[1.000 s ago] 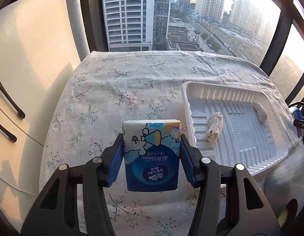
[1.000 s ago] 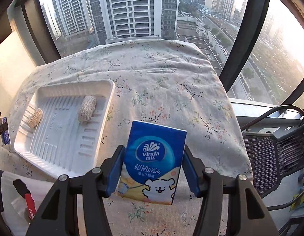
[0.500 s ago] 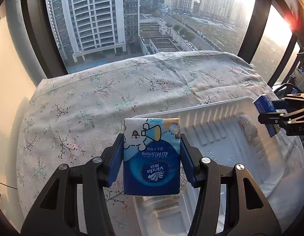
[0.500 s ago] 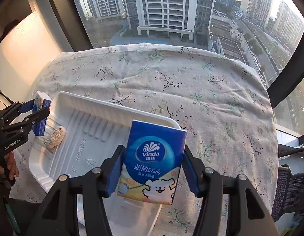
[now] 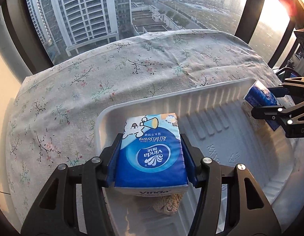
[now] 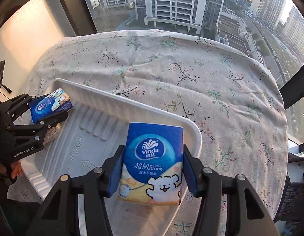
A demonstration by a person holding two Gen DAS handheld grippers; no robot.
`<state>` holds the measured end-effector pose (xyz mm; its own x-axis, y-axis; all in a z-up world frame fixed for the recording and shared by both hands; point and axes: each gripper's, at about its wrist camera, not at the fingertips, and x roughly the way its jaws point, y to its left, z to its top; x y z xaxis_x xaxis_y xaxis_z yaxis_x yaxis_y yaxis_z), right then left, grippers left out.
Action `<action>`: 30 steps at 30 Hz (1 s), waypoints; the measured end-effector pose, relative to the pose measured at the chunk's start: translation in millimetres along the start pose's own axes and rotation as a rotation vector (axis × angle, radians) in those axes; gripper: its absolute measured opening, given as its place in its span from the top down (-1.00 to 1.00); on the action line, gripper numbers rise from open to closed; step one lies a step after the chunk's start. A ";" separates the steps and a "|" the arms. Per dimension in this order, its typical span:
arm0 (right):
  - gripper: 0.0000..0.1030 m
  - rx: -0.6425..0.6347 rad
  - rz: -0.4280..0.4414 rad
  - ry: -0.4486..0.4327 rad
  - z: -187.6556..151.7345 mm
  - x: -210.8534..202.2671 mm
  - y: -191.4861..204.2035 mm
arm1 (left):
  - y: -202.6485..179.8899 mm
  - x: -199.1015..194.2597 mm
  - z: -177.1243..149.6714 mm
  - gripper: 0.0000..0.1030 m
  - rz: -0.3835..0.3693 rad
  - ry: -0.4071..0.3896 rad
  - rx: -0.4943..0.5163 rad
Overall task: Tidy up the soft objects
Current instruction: 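Open both tools to release the tissue packs into the tray, then move both tools back toward the yellow sponges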
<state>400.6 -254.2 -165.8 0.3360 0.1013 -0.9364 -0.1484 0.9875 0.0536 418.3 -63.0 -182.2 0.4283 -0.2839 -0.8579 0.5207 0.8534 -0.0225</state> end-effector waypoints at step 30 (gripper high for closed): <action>-0.34 0.240 -0.138 -0.040 -128.1 -79.0 -81.4 | 59.7 -116.7 -99.9 -0.17 0.208 -0.109 -0.200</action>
<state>267.0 -358.1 -140.6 0.3749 -0.0361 -0.9263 0.1245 0.9922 0.0117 325.6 64.7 -134.7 0.5928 -0.1305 -0.7947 0.2624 0.9642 0.0373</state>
